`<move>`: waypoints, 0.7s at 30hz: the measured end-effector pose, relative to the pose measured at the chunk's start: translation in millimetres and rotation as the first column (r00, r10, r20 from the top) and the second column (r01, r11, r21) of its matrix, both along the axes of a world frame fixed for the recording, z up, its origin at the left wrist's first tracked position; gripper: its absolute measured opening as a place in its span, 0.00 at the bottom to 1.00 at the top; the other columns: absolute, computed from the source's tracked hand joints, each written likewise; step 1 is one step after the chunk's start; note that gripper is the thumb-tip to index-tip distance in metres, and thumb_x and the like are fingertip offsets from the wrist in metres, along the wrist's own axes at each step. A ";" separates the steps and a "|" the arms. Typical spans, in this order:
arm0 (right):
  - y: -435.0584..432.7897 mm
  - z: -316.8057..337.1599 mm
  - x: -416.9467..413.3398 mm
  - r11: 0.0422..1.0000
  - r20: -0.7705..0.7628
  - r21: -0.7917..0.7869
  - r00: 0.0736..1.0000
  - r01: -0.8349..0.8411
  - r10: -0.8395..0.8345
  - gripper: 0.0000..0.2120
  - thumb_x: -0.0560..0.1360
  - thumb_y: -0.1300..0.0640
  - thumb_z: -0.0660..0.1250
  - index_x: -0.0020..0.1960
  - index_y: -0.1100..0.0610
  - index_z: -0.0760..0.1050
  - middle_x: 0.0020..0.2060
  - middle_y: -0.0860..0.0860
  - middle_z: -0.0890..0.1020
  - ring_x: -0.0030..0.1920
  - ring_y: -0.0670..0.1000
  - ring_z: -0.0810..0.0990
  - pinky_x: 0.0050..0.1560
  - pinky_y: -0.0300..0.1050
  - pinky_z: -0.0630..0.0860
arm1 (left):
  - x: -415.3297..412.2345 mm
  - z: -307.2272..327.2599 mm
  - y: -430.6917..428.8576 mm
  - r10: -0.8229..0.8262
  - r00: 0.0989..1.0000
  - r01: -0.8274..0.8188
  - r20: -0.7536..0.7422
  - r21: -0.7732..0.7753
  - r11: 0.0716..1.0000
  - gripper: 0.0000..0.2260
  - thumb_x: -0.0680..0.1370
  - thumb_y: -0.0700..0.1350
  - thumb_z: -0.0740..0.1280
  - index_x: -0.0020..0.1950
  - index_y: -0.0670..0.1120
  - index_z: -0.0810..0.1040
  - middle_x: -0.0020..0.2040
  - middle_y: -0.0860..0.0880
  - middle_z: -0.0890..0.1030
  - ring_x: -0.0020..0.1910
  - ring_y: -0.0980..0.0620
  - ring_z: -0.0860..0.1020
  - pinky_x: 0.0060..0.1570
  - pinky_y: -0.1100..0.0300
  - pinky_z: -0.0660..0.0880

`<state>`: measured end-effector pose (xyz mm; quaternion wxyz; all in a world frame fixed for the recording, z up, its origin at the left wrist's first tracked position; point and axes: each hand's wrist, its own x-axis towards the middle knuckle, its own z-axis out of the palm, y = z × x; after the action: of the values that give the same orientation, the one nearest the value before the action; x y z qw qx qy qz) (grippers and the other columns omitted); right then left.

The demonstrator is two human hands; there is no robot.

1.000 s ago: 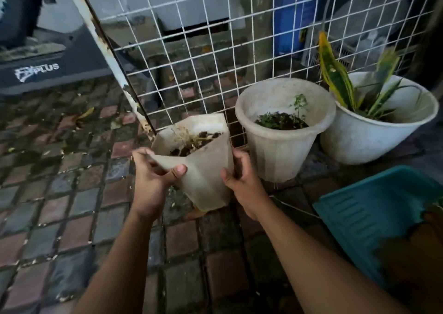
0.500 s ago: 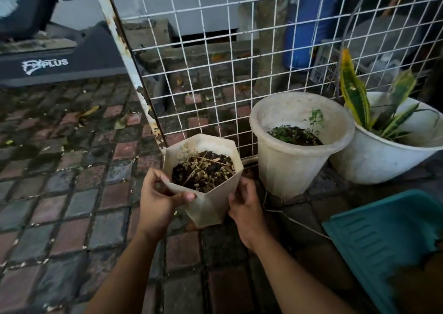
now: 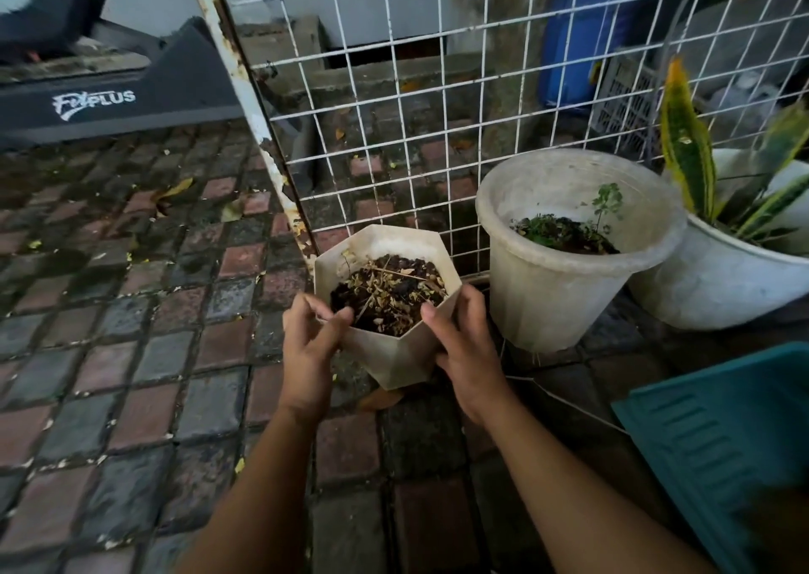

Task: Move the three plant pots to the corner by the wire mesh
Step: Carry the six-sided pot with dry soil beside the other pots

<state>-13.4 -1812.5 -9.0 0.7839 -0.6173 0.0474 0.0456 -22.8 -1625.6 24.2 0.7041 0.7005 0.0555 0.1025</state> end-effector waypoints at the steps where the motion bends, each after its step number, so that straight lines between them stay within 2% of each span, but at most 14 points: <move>1: -3.4 1.6 3.7 0.999 0.002 -0.031 1.000 -0.030 0.030 0.39 0.64 0.28 0.77 0.72 0.29 0.68 0.70 0.37 0.78 0.71 0.46 0.77 0.72 0.65 0.74 | -0.2 1.0 -4.7 0.025 1.000 -0.025 -0.010 0.058 0.998 0.08 0.67 0.54 0.72 0.40 0.64 0.74 0.53 0.42 0.66 0.52 0.44 0.67 0.48 0.49 0.67; 4: -13.7 4.5 16.1 0.986 -0.011 -0.155 0.998 -0.065 0.064 0.35 0.70 0.33 0.71 0.74 0.23 0.63 0.74 0.38 0.74 0.73 0.47 0.72 0.74 0.66 0.70 | -5.1 -1.3 -23.3 0.091 0.996 -0.086 -0.020 0.169 0.982 0.17 0.68 0.51 0.71 0.49 0.69 0.70 0.60 0.44 0.67 0.60 0.41 0.70 0.60 0.43 0.73; 7: -20.0 4.9 27.6 0.980 -0.015 -0.192 0.999 -0.049 0.047 0.31 0.70 0.38 0.66 0.72 0.22 0.66 0.71 0.38 0.76 0.72 0.49 0.74 0.74 0.67 0.71 | -11.6 -8.7 -43.2 0.148 0.989 -0.148 0.010 0.141 0.979 0.19 0.69 0.53 0.71 0.56 0.62 0.68 0.63 0.43 0.64 0.68 0.36 0.71 0.71 0.34 0.72; 9: -22.3 6.4 34.7 0.978 -0.010 -0.203 0.999 -0.053 0.052 0.30 0.70 0.40 0.65 0.71 0.23 0.67 0.69 0.38 0.78 0.71 0.50 0.76 0.73 0.67 0.72 | -14.1 -11.5 -51.7 0.171 0.985 -0.171 0.004 0.113 0.979 0.21 0.67 0.59 0.70 0.57 0.61 0.67 0.63 0.44 0.63 0.71 0.35 0.70 0.74 0.34 0.71; 12: -25.9 11.8 45.7 0.971 -0.001 -0.235 0.998 -0.055 0.056 0.29 0.70 0.41 0.63 0.69 0.24 0.70 0.69 0.41 0.80 0.70 0.51 0.77 0.73 0.67 0.72 | -15.2 -14.8 -56.8 0.149 0.989 -0.147 -0.008 0.132 0.980 0.23 0.68 0.65 0.69 0.59 0.62 0.66 0.67 0.42 0.64 0.75 0.41 0.68 0.76 0.38 0.71; 14: -29.2 17.0 50.1 0.962 -0.010 -0.267 0.998 -0.060 0.060 0.28 0.70 0.40 0.63 0.69 0.24 0.70 0.68 0.43 0.80 0.70 0.53 0.77 0.73 0.67 0.72 | -12.1 -15.1 -53.4 0.125 0.992 -0.121 -0.022 0.140 0.983 0.26 0.68 0.64 0.73 0.60 0.63 0.65 0.71 0.40 0.63 0.76 0.43 0.67 0.77 0.39 0.71; 15: -30.1 19.8 50.5 0.957 -0.016 -0.284 0.998 -0.059 0.057 0.29 0.70 0.40 0.62 0.71 0.25 0.69 0.68 0.44 0.80 0.69 0.53 0.78 0.73 0.67 0.72 | -8.6 -14.2 -48.3 0.110 0.993 -0.104 -0.030 0.154 0.983 0.29 0.68 0.61 0.77 0.62 0.63 0.65 0.72 0.41 0.61 0.74 0.48 0.68 0.78 0.41 0.71; 16: -30.1 23.0 49.5 0.949 -0.021 -0.310 0.999 -0.055 0.051 0.30 0.71 0.39 0.61 0.73 0.26 0.67 0.67 0.43 0.80 0.68 0.53 0.78 0.71 0.64 0.73 | -3.8 -12.2 -42.0 0.087 0.995 -0.079 -0.040 0.176 0.981 0.32 0.69 0.57 0.80 0.65 0.62 0.65 0.72 0.43 0.61 0.71 0.55 0.69 0.79 0.42 0.70; 17: -28.0 25.7 46.7 0.938 -0.017 -0.344 0.999 -0.043 0.040 0.32 0.71 0.38 0.60 0.75 0.28 0.64 0.65 0.41 0.80 0.66 0.51 0.78 0.67 0.58 0.75 | 1.3 -10.2 -34.6 0.054 0.997 -0.043 -0.055 0.186 0.982 0.36 0.68 0.53 0.82 0.68 0.60 0.65 0.73 0.44 0.61 0.70 0.57 0.69 0.79 0.42 0.70; 19: -16.9 29.1 36.1 0.922 0.022 -0.386 1.000 0.024 -0.017 0.37 0.73 0.40 0.60 0.82 0.36 0.58 0.67 0.42 0.78 0.65 0.48 0.78 0.58 0.45 0.72 | 11.1 -6.0 -18.9 -0.055 0.995 0.064 -0.078 0.115 0.991 0.41 0.65 0.51 0.83 0.72 0.57 0.65 0.75 0.46 0.66 0.74 0.48 0.71 0.75 0.42 0.73; 21: 1.9 29.5 17.0 0.930 0.068 -0.352 0.994 0.109 -0.091 0.43 0.74 0.46 0.64 0.85 0.43 0.51 0.77 0.48 0.71 0.72 0.48 0.73 0.60 0.37 0.70 | 17.8 -4.5 -8.5 -0.127 0.987 0.127 -0.101 -0.009 0.992 0.36 0.71 0.46 0.80 0.73 0.56 0.64 0.71 0.51 0.73 0.74 0.41 0.74 0.65 0.45 0.79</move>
<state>3.6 -1810.6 20.5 0.6617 -0.7465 0.0663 -0.0194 -5.0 -1634.0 19.7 0.7063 0.7060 0.0466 0.0215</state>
